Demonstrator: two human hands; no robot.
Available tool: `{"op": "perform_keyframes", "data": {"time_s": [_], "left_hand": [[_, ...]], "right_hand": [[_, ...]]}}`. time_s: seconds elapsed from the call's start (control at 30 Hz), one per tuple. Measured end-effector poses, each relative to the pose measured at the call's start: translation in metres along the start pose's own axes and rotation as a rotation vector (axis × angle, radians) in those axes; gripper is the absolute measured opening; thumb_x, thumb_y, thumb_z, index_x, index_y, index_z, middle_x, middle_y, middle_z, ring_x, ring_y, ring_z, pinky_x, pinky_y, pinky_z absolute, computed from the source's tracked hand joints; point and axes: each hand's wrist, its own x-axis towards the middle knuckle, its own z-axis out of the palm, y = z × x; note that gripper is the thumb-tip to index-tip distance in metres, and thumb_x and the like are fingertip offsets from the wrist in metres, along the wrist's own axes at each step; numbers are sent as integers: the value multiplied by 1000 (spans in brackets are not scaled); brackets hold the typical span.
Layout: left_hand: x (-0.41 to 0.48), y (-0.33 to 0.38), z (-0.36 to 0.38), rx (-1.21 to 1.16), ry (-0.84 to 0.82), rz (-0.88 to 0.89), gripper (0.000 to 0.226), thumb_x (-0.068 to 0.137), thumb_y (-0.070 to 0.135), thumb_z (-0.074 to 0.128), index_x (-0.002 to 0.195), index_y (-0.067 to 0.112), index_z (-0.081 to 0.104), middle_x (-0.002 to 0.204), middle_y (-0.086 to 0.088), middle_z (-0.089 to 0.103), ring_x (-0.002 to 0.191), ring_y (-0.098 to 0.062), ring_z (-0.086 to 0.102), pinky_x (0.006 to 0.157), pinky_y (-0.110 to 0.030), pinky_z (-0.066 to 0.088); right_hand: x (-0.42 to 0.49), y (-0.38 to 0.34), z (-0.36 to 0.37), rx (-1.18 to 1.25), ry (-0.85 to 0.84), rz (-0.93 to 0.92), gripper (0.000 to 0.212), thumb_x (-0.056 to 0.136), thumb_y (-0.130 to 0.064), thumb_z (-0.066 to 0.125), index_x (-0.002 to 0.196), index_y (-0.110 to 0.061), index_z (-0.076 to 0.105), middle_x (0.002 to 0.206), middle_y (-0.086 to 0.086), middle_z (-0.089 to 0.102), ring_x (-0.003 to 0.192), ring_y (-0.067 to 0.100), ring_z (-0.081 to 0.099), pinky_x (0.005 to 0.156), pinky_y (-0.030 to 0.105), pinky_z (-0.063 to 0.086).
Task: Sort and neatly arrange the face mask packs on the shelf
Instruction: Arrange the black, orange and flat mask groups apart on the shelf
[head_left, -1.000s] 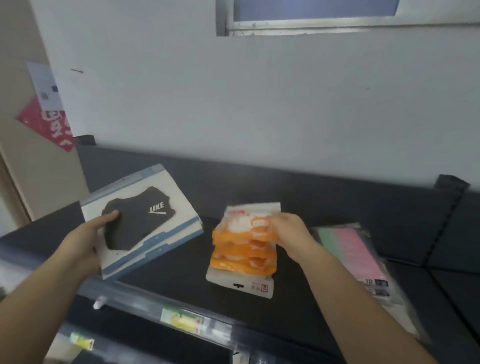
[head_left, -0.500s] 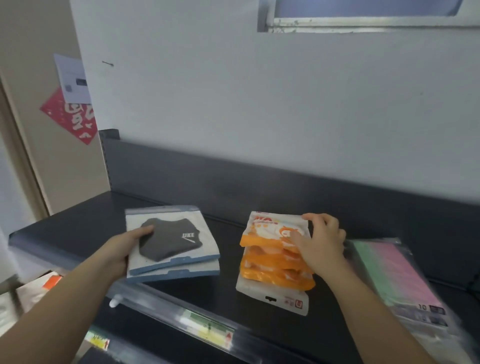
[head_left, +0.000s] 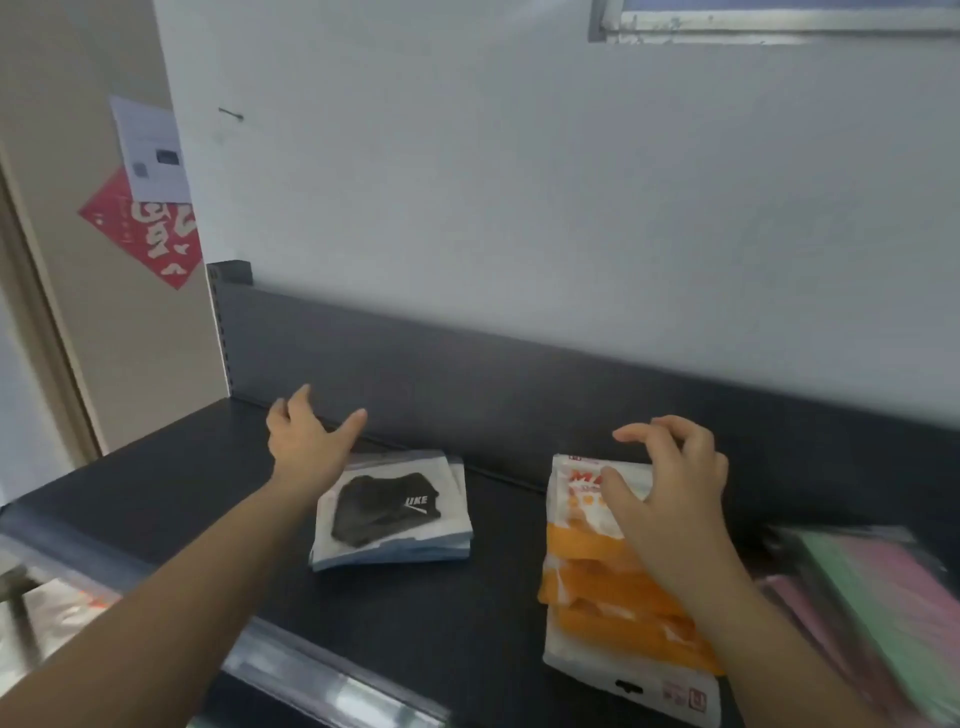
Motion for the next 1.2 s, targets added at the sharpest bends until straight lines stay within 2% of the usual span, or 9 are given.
{"op": "perform_keyframes", "data": {"time_s": [0.1, 0.23, 0.3, 0.37, 0.53, 0.63, 0.83, 1.07, 1.2], "left_hand": [[4, -10, 10, 256, -181, 275, 78, 86, 50, 68, 151, 27, 33, 164, -6, 10, 149, -33, 15, 117, -52, 25], [-2, -31, 28, 705, -676, 720, 74, 83, 67, 57, 148, 46, 30, 165, 12, 5, 152, -20, 4, 121, -48, 11], [-7, -40, 44, 843, -827, 892, 71, 87, 66, 50, 149, 47, 23, 165, 16, 3, 153, -18, -2, 122, -49, 2], [-10, -44, 55, 865, -876, 983, 66, 92, 59, 44, 151, 45, 20, 165, 18, 6, 153, -15, -1, 122, -51, -1], [23, -45, 48, 885, -900, 1076, 64, 81, 56, 49, 141, 41, 33, 151, 17, 32, 145, -16, 26, 117, -49, 21], [40, -37, 40, 896, -895, 1044, 55, 75, 55, 53, 127, 41, 42, 133, 16, 42, 129, -14, 41, 107, -40, 32], [8, 7, 48, 564, -886, 1054, 56, 88, 52, 59, 138, 34, 42, 137, 14, 42, 125, -9, 46, 106, -29, 38], [-46, 62, 65, 326, -821, 1035, 49, 92, 44, 61, 137, 34, 45, 138, 14, 44, 123, -8, 48, 106, -35, 44], [-78, 89, 86, 264, -789, 976, 42, 91, 48, 61, 129, 37, 48, 130, 16, 48, 115, -8, 54, 96, -34, 51]], "right_hand": [[-6, -16, 14, -60, 87, -11, 41, 88, -29, 70, 125, -36, 51, 141, -6, 27, 119, 5, 23, 94, 24, 27], [-28, -53, 48, -96, 161, -44, 33, 91, -39, 53, 123, -36, 50, 139, -8, 31, 112, -4, 17, 89, 16, 24], [-42, -65, 67, -83, 139, -103, 34, 87, -43, 48, 120, -36, 50, 137, -7, 34, 116, 2, 28, 94, 19, 31], [-52, -69, 81, -100, 99, -120, 35, 85, -37, 56, 119, -33, 52, 136, -4, 34, 119, 13, 37, 97, 31, 39], [-61, -67, 73, -274, 111, -10, 32, 83, -35, 59, 114, -31, 57, 137, -2, 37, 110, 18, 38, 90, 36, 44], [-53, -63, 53, -450, -31, 136, 35, 93, -37, 51, 129, -33, 52, 147, -5, 32, 124, 21, 33, 103, 39, 35], [-54, -58, 33, -495, -134, 181, 38, 94, -37, 47, 132, -36, 48, 146, -8, 33, 131, 21, 31, 107, 40, 26], [-64, -25, -4, -476, -122, 171, 42, 95, -36, 47, 137, -37, 44, 143, -13, 34, 131, 16, 26, 108, 39, 24], [-65, 19, -43, -457, -62, 141, 38, 96, -50, 47, 132, -38, 48, 135, -14, 40, 129, 15, 30, 103, 37, 27]]}}
